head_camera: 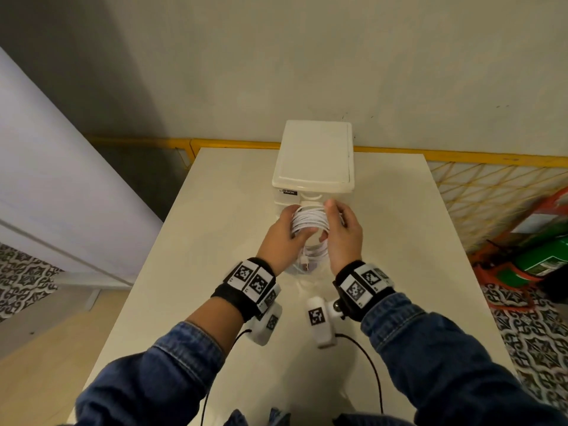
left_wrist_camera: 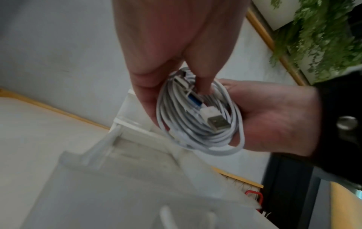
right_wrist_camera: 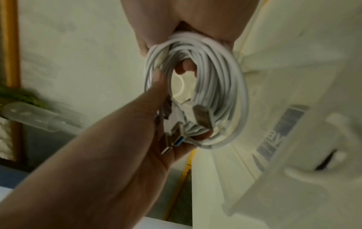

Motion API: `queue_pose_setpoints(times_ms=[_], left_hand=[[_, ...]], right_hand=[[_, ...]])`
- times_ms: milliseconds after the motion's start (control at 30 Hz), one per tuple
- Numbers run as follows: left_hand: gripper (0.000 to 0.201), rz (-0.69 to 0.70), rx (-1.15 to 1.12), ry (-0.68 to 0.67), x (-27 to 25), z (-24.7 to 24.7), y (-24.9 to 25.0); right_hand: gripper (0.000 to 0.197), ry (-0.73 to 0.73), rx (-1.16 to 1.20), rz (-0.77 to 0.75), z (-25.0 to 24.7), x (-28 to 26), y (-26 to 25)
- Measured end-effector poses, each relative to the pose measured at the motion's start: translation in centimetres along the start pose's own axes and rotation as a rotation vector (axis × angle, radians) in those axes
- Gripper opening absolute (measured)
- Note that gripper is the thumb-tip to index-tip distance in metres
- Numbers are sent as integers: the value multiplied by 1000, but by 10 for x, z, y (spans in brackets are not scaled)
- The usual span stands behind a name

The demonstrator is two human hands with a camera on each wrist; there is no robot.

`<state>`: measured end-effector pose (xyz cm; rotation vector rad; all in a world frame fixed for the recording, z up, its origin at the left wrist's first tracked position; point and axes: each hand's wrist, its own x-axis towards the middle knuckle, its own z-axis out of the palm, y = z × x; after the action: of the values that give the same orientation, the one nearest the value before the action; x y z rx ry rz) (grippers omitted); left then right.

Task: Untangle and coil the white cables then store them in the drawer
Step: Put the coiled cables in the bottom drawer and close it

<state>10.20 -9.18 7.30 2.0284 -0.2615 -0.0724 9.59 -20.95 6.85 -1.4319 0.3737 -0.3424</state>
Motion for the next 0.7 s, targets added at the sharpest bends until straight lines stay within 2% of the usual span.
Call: queue_pose_setpoints(times_ms=[133, 300, 400, 500, 567, 700], left_hand=[[38, 15, 125, -16, 15, 3, -16], [23, -55, 185, -115, 33, 11, -38], [23, -119, 269, -218, 42, 15, -42], [28, -148, 385, -385, 54, 21, -41], [33, -184, 438, -423, 61, 22, -36], [29, -153, 459, -464, 72, 22, -30]], right_hand=[[26, -23, -44, 63, 7, 4, 17], [28, -171, -425, -44, -1, 10, 28], [31, -255, -537, -153, -10, 10, 28], [37, -317, -601, -102, -18, 6, 31], [47, -323, -675, -94, -22, 3, 34], [49, -352, -821, -251, -31, 2, 41]])
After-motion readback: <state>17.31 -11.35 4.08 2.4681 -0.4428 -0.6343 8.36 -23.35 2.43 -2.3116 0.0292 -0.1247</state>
